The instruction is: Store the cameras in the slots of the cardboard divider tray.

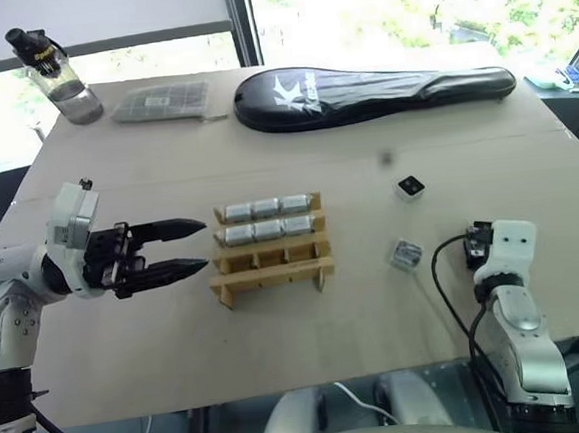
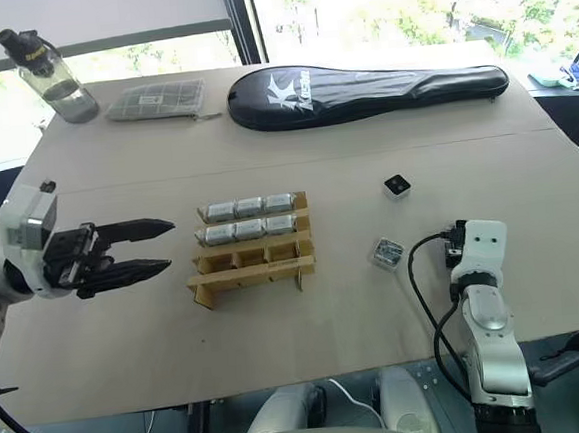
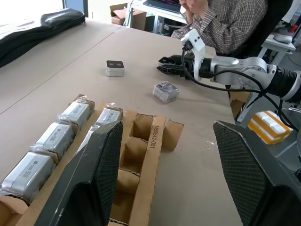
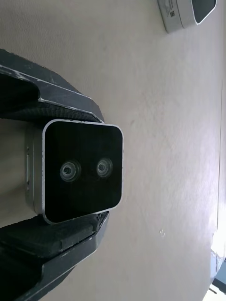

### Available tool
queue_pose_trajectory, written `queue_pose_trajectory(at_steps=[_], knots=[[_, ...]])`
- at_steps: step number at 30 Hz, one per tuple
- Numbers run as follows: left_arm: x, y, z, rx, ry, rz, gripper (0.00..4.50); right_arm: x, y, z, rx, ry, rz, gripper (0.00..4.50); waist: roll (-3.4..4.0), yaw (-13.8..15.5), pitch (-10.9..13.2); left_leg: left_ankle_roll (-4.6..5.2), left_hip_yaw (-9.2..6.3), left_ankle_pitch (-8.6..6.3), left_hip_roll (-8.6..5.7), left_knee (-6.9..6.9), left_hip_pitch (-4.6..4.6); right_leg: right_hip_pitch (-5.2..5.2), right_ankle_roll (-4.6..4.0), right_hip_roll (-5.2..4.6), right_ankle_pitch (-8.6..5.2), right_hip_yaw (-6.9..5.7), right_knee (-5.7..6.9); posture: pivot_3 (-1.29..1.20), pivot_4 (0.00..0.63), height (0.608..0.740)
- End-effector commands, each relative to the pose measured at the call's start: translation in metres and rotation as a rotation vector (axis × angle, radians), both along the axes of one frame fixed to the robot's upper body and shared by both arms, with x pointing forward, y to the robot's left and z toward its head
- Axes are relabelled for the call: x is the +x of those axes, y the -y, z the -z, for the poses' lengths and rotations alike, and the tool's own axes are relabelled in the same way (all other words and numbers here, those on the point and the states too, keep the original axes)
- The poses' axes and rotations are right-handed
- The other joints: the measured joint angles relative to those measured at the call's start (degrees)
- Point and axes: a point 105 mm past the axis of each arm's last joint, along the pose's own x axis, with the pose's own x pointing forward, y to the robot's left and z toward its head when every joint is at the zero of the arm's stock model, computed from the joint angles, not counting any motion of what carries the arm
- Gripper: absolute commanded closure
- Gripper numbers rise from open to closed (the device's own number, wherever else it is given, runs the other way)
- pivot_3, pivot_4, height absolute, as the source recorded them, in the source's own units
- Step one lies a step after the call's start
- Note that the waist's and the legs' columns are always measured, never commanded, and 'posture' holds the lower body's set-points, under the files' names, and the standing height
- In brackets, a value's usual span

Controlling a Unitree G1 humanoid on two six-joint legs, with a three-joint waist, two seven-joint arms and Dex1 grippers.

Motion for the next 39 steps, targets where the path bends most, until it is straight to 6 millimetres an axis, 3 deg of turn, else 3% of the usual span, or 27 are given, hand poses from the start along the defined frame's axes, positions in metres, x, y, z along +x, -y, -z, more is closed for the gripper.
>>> queue_pose_trajectory(at_steps=[1, 3, 6, 8, 11, 16, 21, 25, 30, 39], knots=[[0.0, -0.001, -0.003, 0.017, 0.019, 0.008, 1.34, -0.001, -0.004, -0.01, -0.037, 0.029, -0.031, 2.48, -0.01, -0.09, -0.01, 0.0, 0.0, 0.0, 0.0, 0.0, 0.0, 0.0, 0.0, 0.0, 0.0, 0.0, 0.0, 0.0, 0.15, 0.74], [0.004, 0.0, -0.001, 0.017, 0.013, -0.011, 1.34, 0.002, -0.013, -0.018, -0.057, 0.057, -0.099, 2.48, -0.02, -0.29, -0.01, 0.0, 0.0, 0.0, 0.0, 0.0, 0.0, 0.0, 0.0, 0.01, 0.0, 0.01, 0.0, 0.0, 0.15, 0.74], [0.027, 0.011, -0.002, -0.015, 0.05, -0.113, 1.34, 0.009, -0.044, -0.051, -0.14, 0.174, -0.389, 2.48, 0.0, -0.3, 0.0, 0.0, 0.02, 0.0, -0.01, 0.04, 0.0, 0.0, 0.0, 0.0, 0.0, 0.02, 0.01, 0.0, 0.15, 0.74], [0.043, 0.024, 0.0, -0.016, 0.051, -0.166, 1.34, 0.01, -0.067, -0.069, -0.258, 0.235, -0.605, 2.48, 0.12, -0.23, 0.09, 0.01, 0.01, 0.0, 0.0, 0.15, -0.01, 0.06, 0.02, 0.0, 0.01, -0.01, 0.01, 0.0, 0.15, 0.74], [0.063, 0.049, 0.0, -0.052, 0.03, -0.209, 1.34, 0.018, -0.091, -0.085, -0.477, 0.293, -0.802, 2.48, -0.02, -0.47, 0.02, 0.03, 0.01, -0.01, 0.01, 0.33, -0.03, 0.11, 0.04, 0.04, 0.02, -0.01, 0.08, 0.0, 0.15, 0.74], [0.095, 0.095, 0.002, -0.021, 0.0, -0.239, 1.34, 0.033, -0.15, -0.119, -0.878, 0.487, -1.116, 2.48, -0.16, -0.58, 0.01, 0.04, -0.01, -0.01, -0.01, 0.51, -0.14, 0.11, 0.05, 0.06, 0.02, -0.05, 0.11, 0.0, 0.15, 0.74], [0.095, 0.122, -0.019, -0.119, -0.056, -0.085, 1.34, 0.032, -0.192, -0.117, -1.22, 0.636, -1.317, 2.48, -0.19, -0.72, 0.01, 0.04, -0.06, -0.01, -0.02, 0.69, -0.23, 0.0, 0.04, 0.05, 0.02, -0.1, 0.06, 0.0, 0.15, 0.74], [0.091, 0.12, -0.019, -0.122, -0.092, -0.016, 1.34, 0.033, -0.202, -0.112, -1.336, 0.698, -1.366, 2.48, -0.19, -0.85, 0.0, 0.03, -0.08, -0.01, -0.04, 0.72, -0.24, -0.03, 0.04, 0.05, 0.02, -0.21, 0.03, 0.0, 0.15, 0.74], [0.085, 0.116, -0.02, -0.122, -0.131, 0.04, 1.34, 0.035, -0.201, -0.108, -1.347, 0.714, -1.375, 2.48, -0.19, -0.79, 0.01, 0.02, -0.21, -0.01, -0.06, 0.77, -0.23, -0.03, 0.04, 0.04, 0.03, -0.23, 0.06, 0.0, 0.15, 0.74], [0.08, 0.115, -0.002, -0.005, -0.156, 0.11, 1.34, 0.035, -0.208, -0.131, -1.282, 0.831, -1.3, 2.48, -0.19, -0.87, 0.01, 0.02, -0.26, 0.0, -0.08, 0.76, -0.22, -0.02, 0.04, 0.04, 0.03, -0.21, 0.07, 0.0, 0.15, 0.74]])
